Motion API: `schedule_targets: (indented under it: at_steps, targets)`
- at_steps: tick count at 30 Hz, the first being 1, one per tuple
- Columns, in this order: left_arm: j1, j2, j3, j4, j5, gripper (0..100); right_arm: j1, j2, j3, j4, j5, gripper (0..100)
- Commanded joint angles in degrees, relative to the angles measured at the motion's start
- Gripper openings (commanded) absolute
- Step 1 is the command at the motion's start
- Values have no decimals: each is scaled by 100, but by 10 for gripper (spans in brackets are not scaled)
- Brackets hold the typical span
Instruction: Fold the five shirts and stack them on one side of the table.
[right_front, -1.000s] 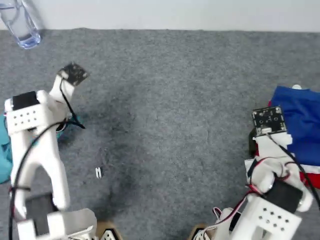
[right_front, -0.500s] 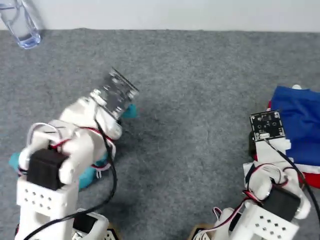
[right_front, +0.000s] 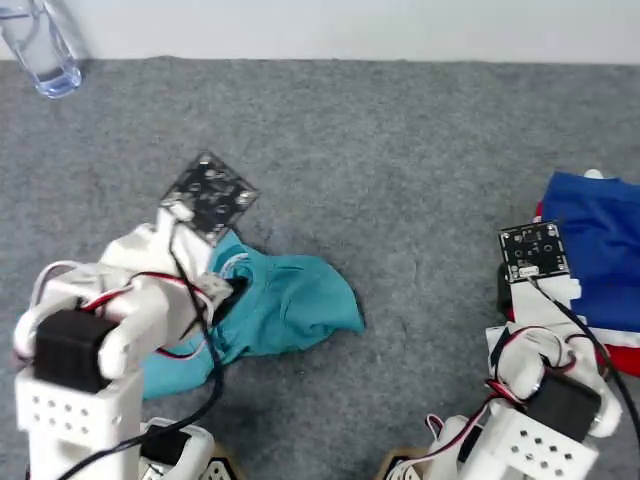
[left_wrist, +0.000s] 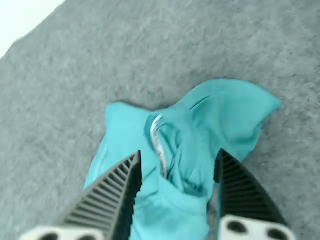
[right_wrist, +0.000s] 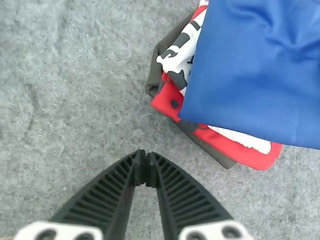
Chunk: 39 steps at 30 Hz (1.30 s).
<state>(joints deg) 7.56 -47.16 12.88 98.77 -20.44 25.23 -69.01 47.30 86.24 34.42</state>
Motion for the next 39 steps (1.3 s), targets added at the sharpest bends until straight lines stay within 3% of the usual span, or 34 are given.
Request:
schedule_targets:
  at_steps: [1,4,9,13,19,28,39]
  targets:
    - [-844,-475,-154,185,-149,228,-321,13,-18,48,62,34]
    - [-1565,-1134,198,167,-589,228,-831,136,-62,400,35,69]
    - [-2602,-2198,1297,-53,-1029,228,-1842,1033,-141,549,9,35]
    - [-3297,-2629,2193,-492,-1029,230,-2774,2026,-484,611,-316,128]
    - [-3684,-2629,2826,-651,-1029,230,-4321,2888,-800,365,-879,271]
    - [-3947,-2646,3248,-703,-1011,229,-5833,3020,-765,-312,-1802,277]
    - [-3947,-2655,3292,-721,-1002,228,-6149,5174,-765,-1824,-2110,277]
